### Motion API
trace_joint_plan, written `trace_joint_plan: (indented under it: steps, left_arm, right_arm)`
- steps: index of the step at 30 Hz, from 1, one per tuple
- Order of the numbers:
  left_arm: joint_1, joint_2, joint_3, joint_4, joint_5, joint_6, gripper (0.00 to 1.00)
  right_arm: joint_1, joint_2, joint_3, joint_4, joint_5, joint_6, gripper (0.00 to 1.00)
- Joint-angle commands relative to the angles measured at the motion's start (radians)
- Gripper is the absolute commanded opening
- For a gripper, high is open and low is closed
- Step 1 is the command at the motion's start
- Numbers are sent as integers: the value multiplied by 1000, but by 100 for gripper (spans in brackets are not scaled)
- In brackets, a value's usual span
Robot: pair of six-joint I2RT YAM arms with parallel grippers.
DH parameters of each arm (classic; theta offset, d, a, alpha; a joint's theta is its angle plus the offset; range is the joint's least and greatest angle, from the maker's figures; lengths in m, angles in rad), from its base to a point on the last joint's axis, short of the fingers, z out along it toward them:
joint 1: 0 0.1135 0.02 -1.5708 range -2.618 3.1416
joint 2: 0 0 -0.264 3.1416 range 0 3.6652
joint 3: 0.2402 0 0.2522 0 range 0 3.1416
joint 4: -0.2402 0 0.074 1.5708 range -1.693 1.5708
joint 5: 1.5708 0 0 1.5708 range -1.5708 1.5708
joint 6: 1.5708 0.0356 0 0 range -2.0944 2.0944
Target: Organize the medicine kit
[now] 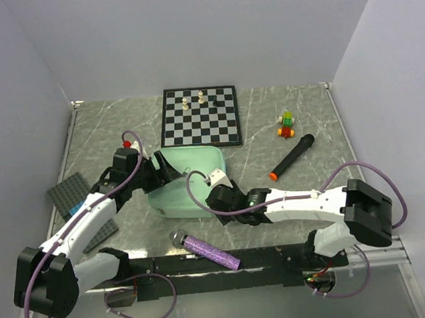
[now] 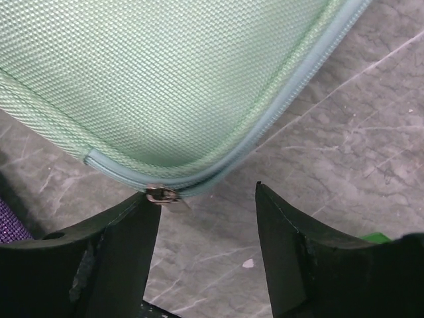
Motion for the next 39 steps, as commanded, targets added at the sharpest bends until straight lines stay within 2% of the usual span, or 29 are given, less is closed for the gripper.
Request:
trace_joint_plan:
  steps: [1,10,13,25,33,39]
  left_arm:
    - [-1,-17,20,-56,-30,30,86]
    - [0,-32,12,-51,-22,21,86]
    - [-1,-38,8,-50,-21,12,86]
    - [-1,-78,-9,-61,-13,-13,85]
    - [-1,-156,-45,-82,-27,-57,84]
    - [-1,-250,-68,-139,-49,-125,83]
  right_arm:
    - [-32,-90,-60,118,-62,-20,66]
    - [-78,-190,-158,253,-203,-83,56]
    - [-80,-207,-172,275,-222,-94,46]
    - [-86,-196,-189,279,-237,-98,22]
    - [-92,-199,-189,281,-227,-98,0]
    - [-89,-215,-187,266,-242,-110,0]
